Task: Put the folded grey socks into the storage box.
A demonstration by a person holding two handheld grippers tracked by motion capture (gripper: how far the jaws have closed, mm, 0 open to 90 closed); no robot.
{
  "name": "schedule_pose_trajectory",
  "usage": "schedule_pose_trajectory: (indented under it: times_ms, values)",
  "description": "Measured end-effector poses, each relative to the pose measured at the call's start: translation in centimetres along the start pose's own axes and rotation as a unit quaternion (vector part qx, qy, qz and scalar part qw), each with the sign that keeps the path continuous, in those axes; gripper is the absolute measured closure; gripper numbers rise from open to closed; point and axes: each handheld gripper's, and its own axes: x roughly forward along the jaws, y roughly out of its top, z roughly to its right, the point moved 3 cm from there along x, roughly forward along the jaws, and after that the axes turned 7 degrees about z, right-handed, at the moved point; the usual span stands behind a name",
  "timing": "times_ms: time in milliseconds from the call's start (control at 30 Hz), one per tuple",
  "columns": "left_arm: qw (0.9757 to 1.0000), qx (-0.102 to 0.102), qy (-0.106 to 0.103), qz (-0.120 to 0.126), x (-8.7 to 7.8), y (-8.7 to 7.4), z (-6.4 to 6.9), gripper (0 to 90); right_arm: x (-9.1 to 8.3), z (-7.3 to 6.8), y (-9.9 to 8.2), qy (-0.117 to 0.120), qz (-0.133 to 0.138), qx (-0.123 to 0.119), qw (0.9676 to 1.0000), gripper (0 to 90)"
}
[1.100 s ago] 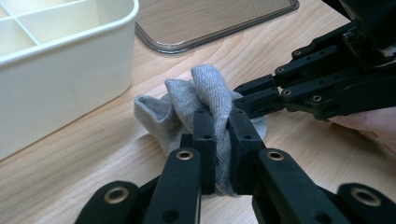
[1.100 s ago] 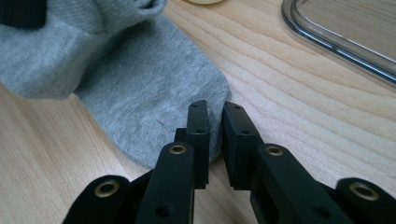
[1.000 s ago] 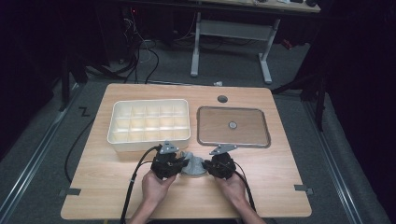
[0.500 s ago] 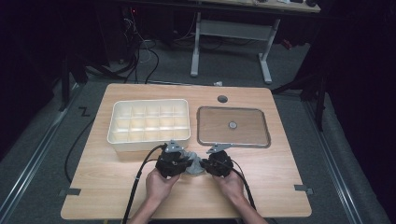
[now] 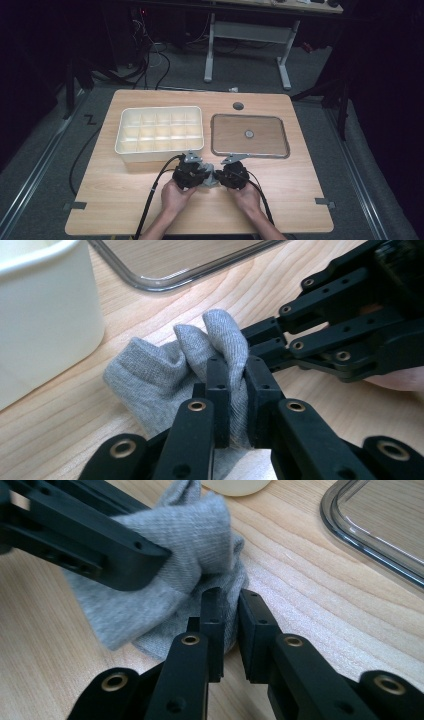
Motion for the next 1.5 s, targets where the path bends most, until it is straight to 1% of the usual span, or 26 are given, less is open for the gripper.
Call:
schedule_pose_trajectory:
  times_ms: [100,133,167,200,300,400,467,500,533,567,600,633,667,733,767,833,900,933,967,1033,1100,1133,1167,1333,1433,1500]
  values:
    - [1.0000,0.005,0.006,-0.002,0.3,-0.2,-0.2,82.9,0.0,0.0,0.0,0.000,0.002,0.001,1.0000,82.1]
    - [0.9999,0.000,0.002,0.010,0.6,-0.3,-0.1,82.9,0.0,0.0,0.0,0.000,0.002,0.001,1.0000,82.0]
    - [0.9999,0.005,0.010,-0.004,0.5,-0.4,-0.3,82.9,0.1,0.0,0.0,0.001,0.002,0.001,1.0000,82.0]
    - [0.9999,0.007,0.011,-0.006,0.6,-0.5,-0.3,82.9,0.1,0.0,0.0,0.001,0.002,0.001,1.0000,82.0]
    - [0.9998,0.007,0.015,-0.005,0.8,-0.6,-0.5,83.0,0.1,0.0,0.0,0.002,0.002,0.001,1.0000,82.0]
    - [0.9998,0.013,0.017,-0.004,1.0,-0.7,-0.7,83.1,0.1,0.0,0.0,0.002,0.003,0.000,1.0000,81.9]
    - [0.9998,0.011,0.019,-0.004,1.0,-0.7,-0.8,83.1,0.2,0.1,0.1,0.003,0.002,-0.003,1.0000,81.8]
    - [0.9999,0.012,0.001,0.007,1.3,-0.6,-0.8,83.2,0.3,0.1,0.1,0.003,0.002,-0.003,1.0000,81.8]
    - [0.9999,0.012,0.002,0.007,1.3,-0.6,-0.9,83.2,0.3,0.1,0.2,0.004,0.003,-0.003,1.0000,81.7]
    - [0.9998,0.017,0.000,0.006,1.4,-0.6,-1.0,83.3,0.3,0.2,0.3,0.004,0.000,-0.004,1.0000,81.7]
    - [0.9996,0.016,0.025,-0.004,1.2,-0.8,-1.2,83.3,0.4,0.2,0.3,0.005,0.000,-0.006,1.0000,81.7]
    - [0.9994,0.023,0.026,-0.004,1.3,-0.9,-1.2,83.4,0.5,0.2,0.4,0.006,-0.001,-0.007,1.0000,81.7]
    - [0.9995,0.028,0.007,0.009,1.6,-0.8,-1.1,83.6,0.6,0.3,0.5,0.007,0.000,-0.007,0.9999,81.6]
    - [0.9995,0.028,0.010,0.009,1.6,-0.8,-1.2,83.9,0.7,0.4,0.5,0.009,-0.002,-0.005,0.9999,81.4]
    - [0.9994,0.032,0.008,0.010,1.7,-0.8,-1.2,83.9,0.7,0.4,0.6,0.009,-0.001,-0.003,1.0000,81.4]
    - [0.9993,0.033,0.012,0.012,1.7,-0.9,-1.1,83.9,0.8,0.4,0.6,0.007,-0.001,-0.008,0.9999,81.4]
    - [0.9994,0.032,0.009,0.007,1.6,-0.8,-1.2,83.7,0.8,0.3,0.7,0.005,-0.001,-0.008,1.0000,80.6]
    - [0.9992,0.027,0.028,-0.007,1.3,-0.8,-1.4,83.2,0.8,0.4,0.6,0.005,0.001,-0.008,1.0000,79.8]
    - [0.9993,0.025,0.028,-0.006,1.3,-0.8,-1.4,82.5,0.8,0.4,0.6,0.004,0.000,-0.008,1.0000,78.4]
    - [0.9993,0.027,0.025,-0.003,1.2,-0.8,-1.2,81.1,0.7,0.4,0.7,0.003,-0.003,-0.005,1.0000,76.5]
    - [0.9997,0.018,0.018,-0.006,1.1,-0.7,-1.2,78.0,0.7,0.5,0.7,0.004,-0.006,0.000,1.0000,74.5]
    - [0.9997,0.021,-0.009,0.000,1.2,-0.5,-1.1,75.4,0.6,0.5,0.7,0.006,-0.006,0.002,1.0000,73.5]
    - [0.9998,0.012,0.013,-0.005,0.9,-0.4,-1.1,72.7,0.6,0.5,0.7,0.006,-0.006,0.003,1.0000,72.6]
    - [1.0000,0.007,-0.001,0.007,0.2,0.2,-0.9,62.5,0.3,0.3,0.8,0.005,-0.002,0.004,1.0000,71.1]
    - [0.9998,0.002,-0.012,0.017,-0.3,0.6,-0.6,60.2,0.0,0.3,0.9,0.007,0.000,0.006,1.0000,70.5]
    - [0.9995,-0.006,-0.021,0.025,-0.7,1.0,-0.5,58.9,-0.3,0.2,1.0,0.007,0.002,0.007,1.0000,70.2]
